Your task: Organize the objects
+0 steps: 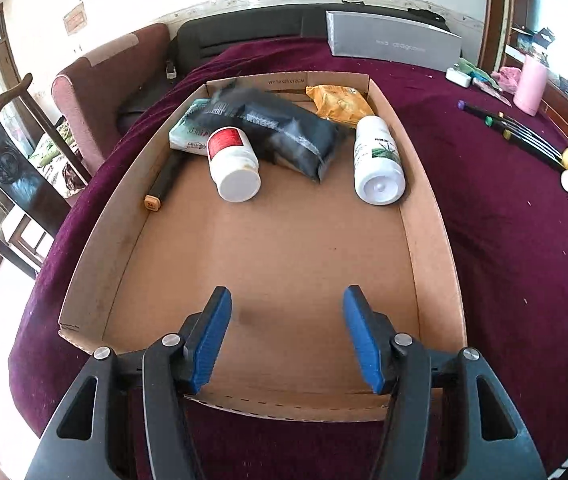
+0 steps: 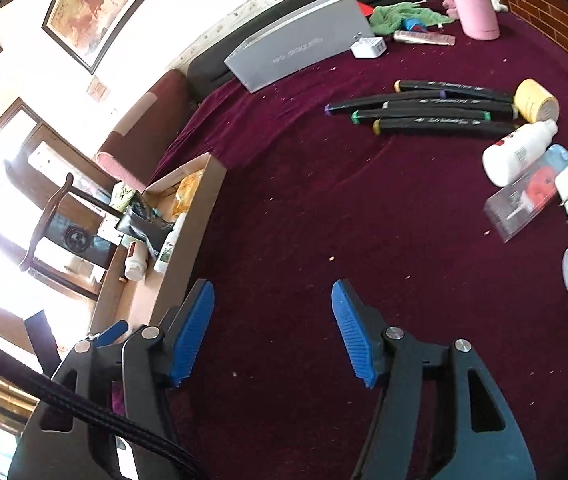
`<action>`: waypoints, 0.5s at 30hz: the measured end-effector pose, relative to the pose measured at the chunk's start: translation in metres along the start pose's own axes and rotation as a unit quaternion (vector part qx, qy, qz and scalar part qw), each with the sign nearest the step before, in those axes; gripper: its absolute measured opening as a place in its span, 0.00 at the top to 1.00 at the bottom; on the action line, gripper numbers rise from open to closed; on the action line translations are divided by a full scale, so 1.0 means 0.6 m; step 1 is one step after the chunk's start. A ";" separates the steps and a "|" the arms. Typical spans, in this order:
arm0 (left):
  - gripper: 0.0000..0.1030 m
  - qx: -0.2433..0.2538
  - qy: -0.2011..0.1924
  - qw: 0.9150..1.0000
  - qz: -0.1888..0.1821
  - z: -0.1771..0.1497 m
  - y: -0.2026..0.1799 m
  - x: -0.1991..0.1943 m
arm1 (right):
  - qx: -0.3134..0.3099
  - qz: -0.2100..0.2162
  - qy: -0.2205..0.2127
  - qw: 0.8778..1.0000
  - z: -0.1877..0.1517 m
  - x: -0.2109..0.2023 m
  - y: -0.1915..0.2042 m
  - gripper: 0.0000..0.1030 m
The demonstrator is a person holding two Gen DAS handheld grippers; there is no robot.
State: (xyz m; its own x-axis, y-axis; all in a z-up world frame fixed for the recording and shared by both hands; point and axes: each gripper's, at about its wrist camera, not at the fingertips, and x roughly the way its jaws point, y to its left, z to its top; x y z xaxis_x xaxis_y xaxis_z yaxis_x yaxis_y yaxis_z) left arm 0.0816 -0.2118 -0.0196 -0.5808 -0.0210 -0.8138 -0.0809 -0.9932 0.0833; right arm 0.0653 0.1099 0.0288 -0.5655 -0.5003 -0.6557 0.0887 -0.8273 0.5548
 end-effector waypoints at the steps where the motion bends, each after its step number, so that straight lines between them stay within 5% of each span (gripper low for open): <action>1: 0.49 0.002 0.000 1.000 -0.002 -0.006 -0.001 -0.003 | -0.002 0.001 0.001 1.000 -0.001 -0.001 0.002 0.41; 4: 0.49 0.008 -0.002 1.000 -0.011 -0.019 -0.001 -0.012 | -0.010 -0.004 -0.002 1.000 -0.002 -0.006 0.006 0.41; 7: 0.49 -0.004 -0.013 0.998 -0.059 -0.014 0.010 -0.036 | -0.009 -0.002 -0.009 1.000 -0.004 -0.017 0.003 0.41; 15: 0.49 -0.023 -0.095 0.985 -0.141 0.043 -0.011 -0.113 | 0.016 -0.019 -0.054 0.998 0.023 -0.075 -0.046 0.41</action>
State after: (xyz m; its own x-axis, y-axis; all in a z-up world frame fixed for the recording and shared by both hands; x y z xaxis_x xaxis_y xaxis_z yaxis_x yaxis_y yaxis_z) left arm 0.1007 -0.2009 0.0497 -0.6821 0.2746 -0.6777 -0.2268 -0.9606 -0.1609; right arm 0.0769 0.1588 0.0502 -0.6533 -0.4368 -0.6184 0.0395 -0.8353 0.5483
